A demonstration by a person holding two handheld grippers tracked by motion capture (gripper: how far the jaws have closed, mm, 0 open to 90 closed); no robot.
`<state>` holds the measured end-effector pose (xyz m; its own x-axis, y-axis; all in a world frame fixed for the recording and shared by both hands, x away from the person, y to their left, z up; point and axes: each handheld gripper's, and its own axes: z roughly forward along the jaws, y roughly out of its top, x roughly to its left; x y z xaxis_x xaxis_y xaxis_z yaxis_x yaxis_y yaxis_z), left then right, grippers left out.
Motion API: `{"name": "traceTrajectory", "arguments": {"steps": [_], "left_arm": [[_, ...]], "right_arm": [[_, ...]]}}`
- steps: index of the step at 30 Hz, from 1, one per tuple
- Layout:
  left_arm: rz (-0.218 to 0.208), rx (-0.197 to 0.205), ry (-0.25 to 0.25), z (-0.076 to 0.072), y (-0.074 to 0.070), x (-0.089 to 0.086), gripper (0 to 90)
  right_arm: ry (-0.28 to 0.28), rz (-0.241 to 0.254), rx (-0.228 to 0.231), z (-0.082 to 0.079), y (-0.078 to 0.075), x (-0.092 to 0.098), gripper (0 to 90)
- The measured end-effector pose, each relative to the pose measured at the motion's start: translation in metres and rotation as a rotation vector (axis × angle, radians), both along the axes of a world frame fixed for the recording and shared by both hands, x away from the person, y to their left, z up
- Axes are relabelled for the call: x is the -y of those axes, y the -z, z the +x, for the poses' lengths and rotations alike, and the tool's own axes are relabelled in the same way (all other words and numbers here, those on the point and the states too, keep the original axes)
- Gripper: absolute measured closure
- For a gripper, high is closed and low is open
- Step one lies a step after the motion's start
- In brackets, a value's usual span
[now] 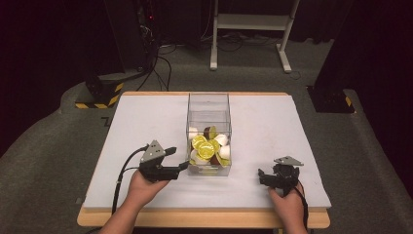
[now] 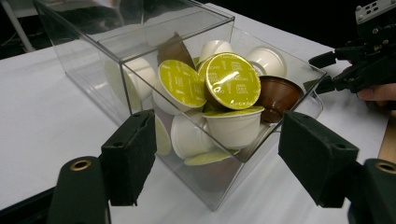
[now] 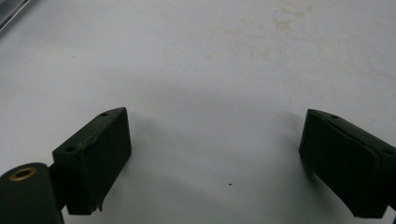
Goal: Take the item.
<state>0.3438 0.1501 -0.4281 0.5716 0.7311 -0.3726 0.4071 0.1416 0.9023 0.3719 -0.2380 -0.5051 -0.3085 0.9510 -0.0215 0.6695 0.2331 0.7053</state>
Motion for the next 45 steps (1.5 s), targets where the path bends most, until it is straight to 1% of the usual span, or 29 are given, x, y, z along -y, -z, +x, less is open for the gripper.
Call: {"name": "traceTrajectory", "arguments": {"steps": [2,3,5,7,9,12,15,18,21,25,26,28,29,30,32,34,35,36,37,38,41,42,44,45], "left_arm": [[0.008,0.002,0.007,0.002,-0.001,0.003,28.3],[0.003,-0.001,0.005,0.002,-0.001,0.004,28.3],[0.008,0.001,0.012,0.004,-0.002,0.008,28.3],[0.018,0.003,0.019,0.005,-0.003,0.01,28.4],[0.009,-0.001,0.017,0.006,-0.002,0.013,29.8],[0.027,-0.004,0.022,0.009,-0.001,0.015,29.8],[0.026,-0.009,0.022,0.012,-0.001,0.02,29.6],[0.043,-0.01,0.029,0.015,-0.001,0.023,29.6],[0.044,-0.008,0.026,0.017,-0.002,0.029,29.4],[0.052,-0.019,0.02,0.022,-0.002,0.033,28.9],[0.043,-0.021,0.013,0.023,-0.001,0.035,28.7],[0.056,-0.018,0.014,0.025,-0.002,0.037,28.1],[0.048,-0.022,0.008,0.025,-0.002,0.039,27.8],[0.059,-0.024,0.012,0.027,-0.002,0.04,27.8],[0.058,-0.027,0.01,0.028,-0.003,0.043,27.6],[0.068,-0.028,0.015,0.03,-0.003,0.045,27.3],[0.062,-0.029,0.013,0.03,-0.003,0.047,27.2],[0.071,-0.033,0.014,0.032,-0.003,0.048,27.1],[0.07,-0.035,0.01,0.033,-0.003,0.05,26.5],[0.086,-0.039,0.012,0.034,-0.002,0.051,26.1],[0.092,-0.044,0.006,0.036,-0.001,0.056,25.8],[0.103,-0.041,0.01,0.037,-0.001,0.057,25.7],[0.105,-0.045,0.009,0.038,-0.001,0.06,25.9],[0.1,-0.043,0.0,0.039,-0.001,0.062,25.9]], "right_arm": [[0.0,0.0,0.0,0.0,0.0,0.0,8.9],[0.0,0.0,0.0,0.0,0.0,0.0,8.9],[0.0,0.0,0.0,0.0,0.0,0.0,9.0],[0.0,0.0,0.0,0.0,0.0,0.0,9.0],[0.0,0.0,0.0,0.0,0.0,0.0,9.0],[0.0,0.0,0.0,0.0,0.0,0.0,9.0],[0.0,0.0,0.0,0.0,0.0,0.0,9.0],[0.0,0.0,0.0,0.0,0.0,0.0,8.9],[0.0,0.0,0.0,0.0,0.0,0.0,9.0],[0.0,0.0,0.0,0.0,0.0,0.0,9.0],[0.0,0.0,0.0,0.0,0.0,0.0,8.9],[0.0,0.0,0.0,0.0,0.0,0.0,8.9],[0.0,0.0,0.0,0.0,0.0,0.0,9.0],[0.0,0.0,0.0,0.0,0.0,0.0,9.0],[0.0,0.0,0.0,0.0,0.0,0.0,9.0],[0.0,0.0,0.0,0.0,0.0,0.0,9.0],[0.0,0.0,0.0,0.0,0.0,0.0,9.0],[0.0,0.0,0.0,0.0,0.0,0.0,8.9],[0.0,0.0,0.0,0.0,0.0,0.0,9.0],[0.0,0.0,0.0,0.0,0.0,0.0,9.0],[0.0,0.0,0.0,0.0,0.0,0.0,9.0],[0.0,0.0,0.0,0.0,0.0,0.0,9.0],[0.0,0.0,-0.001,0.0,0.0,0.0,8.9],[0.0,0.0,0.0,0.0,0.0,0.0,9.0]]}}
